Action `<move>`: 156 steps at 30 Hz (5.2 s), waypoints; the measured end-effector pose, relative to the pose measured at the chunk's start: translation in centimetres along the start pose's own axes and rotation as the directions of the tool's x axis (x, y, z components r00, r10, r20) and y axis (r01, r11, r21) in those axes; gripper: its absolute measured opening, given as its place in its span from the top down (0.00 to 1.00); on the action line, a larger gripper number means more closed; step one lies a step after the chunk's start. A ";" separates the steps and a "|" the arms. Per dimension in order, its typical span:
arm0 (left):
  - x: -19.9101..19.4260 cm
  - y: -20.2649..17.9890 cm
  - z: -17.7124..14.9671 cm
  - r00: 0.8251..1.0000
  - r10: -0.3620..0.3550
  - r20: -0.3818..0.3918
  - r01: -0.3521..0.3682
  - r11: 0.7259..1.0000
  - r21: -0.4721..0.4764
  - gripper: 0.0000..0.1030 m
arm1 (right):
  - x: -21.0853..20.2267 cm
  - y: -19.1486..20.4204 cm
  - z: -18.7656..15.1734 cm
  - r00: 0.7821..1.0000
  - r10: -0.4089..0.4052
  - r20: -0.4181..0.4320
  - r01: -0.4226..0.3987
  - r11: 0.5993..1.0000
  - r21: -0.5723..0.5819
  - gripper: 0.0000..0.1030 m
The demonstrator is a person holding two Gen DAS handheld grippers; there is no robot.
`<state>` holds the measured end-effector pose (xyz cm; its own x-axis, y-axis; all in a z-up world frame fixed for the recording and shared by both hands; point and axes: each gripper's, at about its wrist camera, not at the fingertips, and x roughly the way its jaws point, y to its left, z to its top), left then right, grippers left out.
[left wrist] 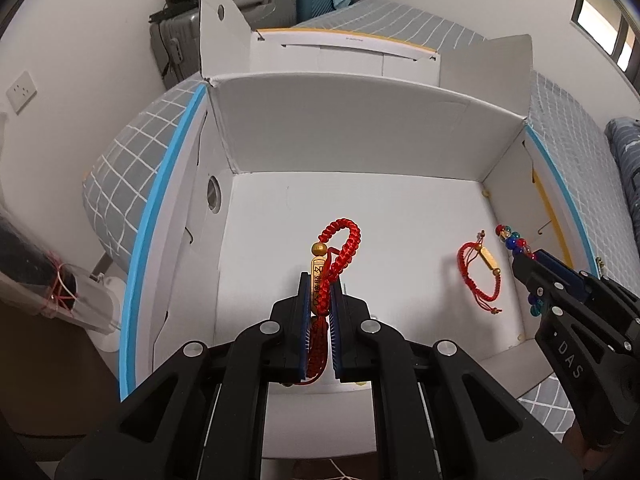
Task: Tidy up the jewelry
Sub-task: 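Open both tools to drop the bracelets into the box, then move both tools back toward the wooden and pink bead bracelets, then grasp the wooden bead bracelet with the left tool while the right tool grasps the pink bead bracelet, then lift and carry both held bracelets over the white box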
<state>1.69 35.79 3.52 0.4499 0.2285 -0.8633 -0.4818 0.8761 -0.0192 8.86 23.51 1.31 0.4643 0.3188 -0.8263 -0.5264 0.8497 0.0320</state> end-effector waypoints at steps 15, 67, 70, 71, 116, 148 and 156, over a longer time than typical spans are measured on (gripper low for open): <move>-0.9 -0.5 0.5 0.997 0.027 0.070 -0.028 1.000 0.013 0.35 | -1.8 -0.2 0.5 0.999 0.004 0.036 -0.005 1.000 0.017 0.41; -4.3 -34.0 -3.5 0.958 -0.280 0.062 0.240 0.903 0.357 0.05 | -15.3 -28.1 -17.7 0.935 -0.333 0.123 0.269 0.892 0.364 0.07; -3.5 -37.3 -3.9 0.956 -0.289 0.044 0.250 0.886 0.390 0.05 | -14.7 -29.7 -19.3 0.936 -0.337 0.097 0.277 0.879 0.389 0.07; -3.1 -38.4 -4.0 0.955 -0.295 0.030 0.259 0.881 0.396 0.05 | -14.5 -30.1 -19.7 0.937 -0.338 0.088 0.279 0.876 0.394 0.07; 12.3 -51.2 -4.0 0.977 -0.183 -0.111 0.213 0.863 0.458 0.44 | -7.0 -34.0 -27.7 0.961 -0.249 -0.118 0.275 0.847 0.454 0.49; 9.9 -49.9 -4.7 0.972 -0.222 -0.072 0.228 0.834 0.503 0.93 | -7.9 -33.8 -26.9 0.968 -0.245 -0.058 0.243 0.850 0.467 0.89; 7.4 -48.4 -4.7 0.966 -0.253 -0.060 0.249 0.830 0.498 0.93 | -9.2 -33.6 -25.6 0.966 -0.259 -0.014 0.235 0.851 0.470 0.89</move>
<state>24.82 -6.86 -4.32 0.5111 -0.0265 -0.8591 0.0866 0.9960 0.0208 4.05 -18.70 -6.55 0.5748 0.0817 -0.8142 -0.0035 0.9952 0.0973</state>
